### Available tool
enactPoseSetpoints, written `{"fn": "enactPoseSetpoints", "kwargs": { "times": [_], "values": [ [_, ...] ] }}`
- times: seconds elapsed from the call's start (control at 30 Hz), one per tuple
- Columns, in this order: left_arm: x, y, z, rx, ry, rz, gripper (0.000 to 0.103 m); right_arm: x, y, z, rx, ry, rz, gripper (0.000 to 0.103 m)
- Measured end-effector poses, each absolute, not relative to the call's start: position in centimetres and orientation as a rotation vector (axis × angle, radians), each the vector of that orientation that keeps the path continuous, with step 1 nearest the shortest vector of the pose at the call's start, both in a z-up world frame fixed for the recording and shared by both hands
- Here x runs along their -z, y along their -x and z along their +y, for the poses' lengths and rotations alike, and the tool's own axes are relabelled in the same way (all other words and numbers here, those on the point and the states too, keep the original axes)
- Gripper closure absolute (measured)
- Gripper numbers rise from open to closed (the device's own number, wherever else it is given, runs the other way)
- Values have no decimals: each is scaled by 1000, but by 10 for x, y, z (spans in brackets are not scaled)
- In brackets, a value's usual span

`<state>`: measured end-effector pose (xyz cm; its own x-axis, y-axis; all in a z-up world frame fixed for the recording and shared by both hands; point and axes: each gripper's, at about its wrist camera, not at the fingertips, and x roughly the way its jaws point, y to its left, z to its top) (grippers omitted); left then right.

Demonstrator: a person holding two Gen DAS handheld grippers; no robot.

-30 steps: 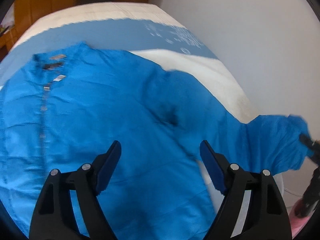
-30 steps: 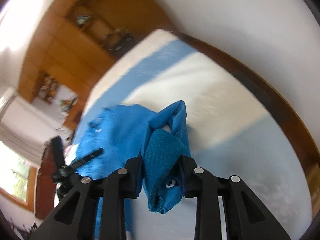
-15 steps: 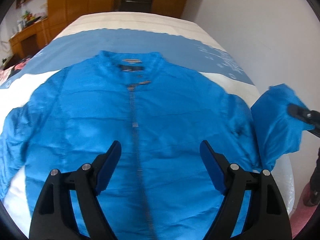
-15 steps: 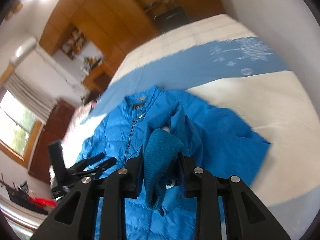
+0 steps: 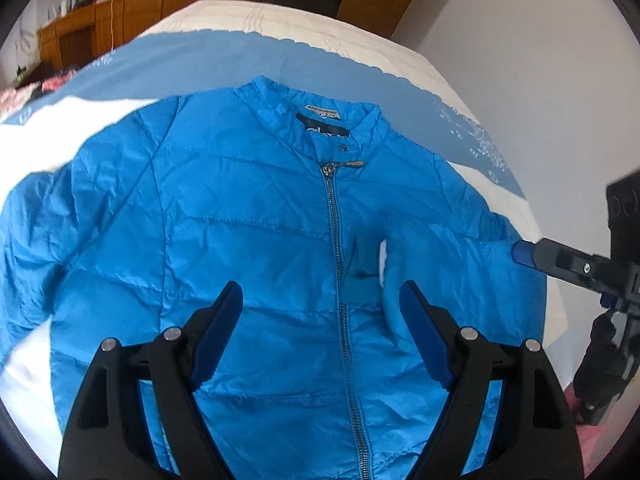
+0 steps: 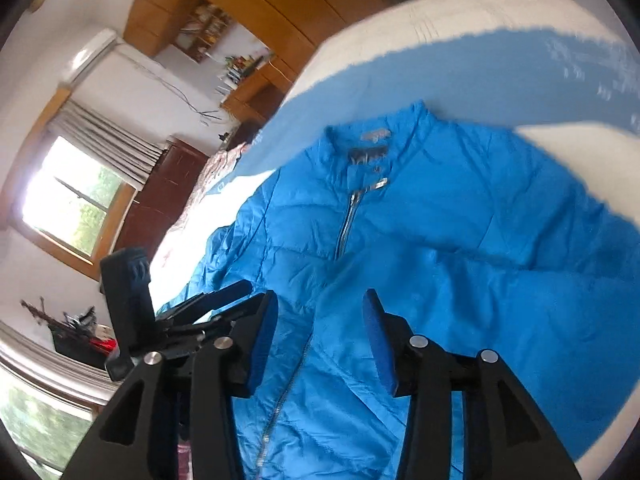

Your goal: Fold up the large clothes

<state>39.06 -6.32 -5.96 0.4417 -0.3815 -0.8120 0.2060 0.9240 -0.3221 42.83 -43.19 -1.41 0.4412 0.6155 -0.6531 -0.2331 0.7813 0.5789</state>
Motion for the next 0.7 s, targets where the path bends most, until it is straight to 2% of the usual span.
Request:
{"fn": "enactPoseSetpoints", "kwargs": {
  "times": [0.37,0.4,0.43,0.47,0.5,0.53,0.6,0.7],
  "values": [
    [97,-408,-127,446,175,1192,23,26,-390,-574,-107,-507,901,58],
    [99,-409,-133,443,172,1194,28,29,-391,-578,-87,-508,895,58],
    [100,-410,-138,427,154,1183,40,31,-392,-588,-39,-502,895,58],
    [99,-409,-144,425,134,1165,48,33,-392,-595,-9,-506,893,58],
    [99,-409,-149,450,141,1162,66,35,-392,-604,0,-524,891,58],
    [98,-408,-150,467,167,1158,74,38,-392,-612,6,-546,894,58],
    [94,-407,-148,470,196,1126,83,45,-394,-624,30,-586,902,58],
    [80,-403,-131,423,225,1055,86,52,-396,-636,48,-617,906,58]
  ]
}}
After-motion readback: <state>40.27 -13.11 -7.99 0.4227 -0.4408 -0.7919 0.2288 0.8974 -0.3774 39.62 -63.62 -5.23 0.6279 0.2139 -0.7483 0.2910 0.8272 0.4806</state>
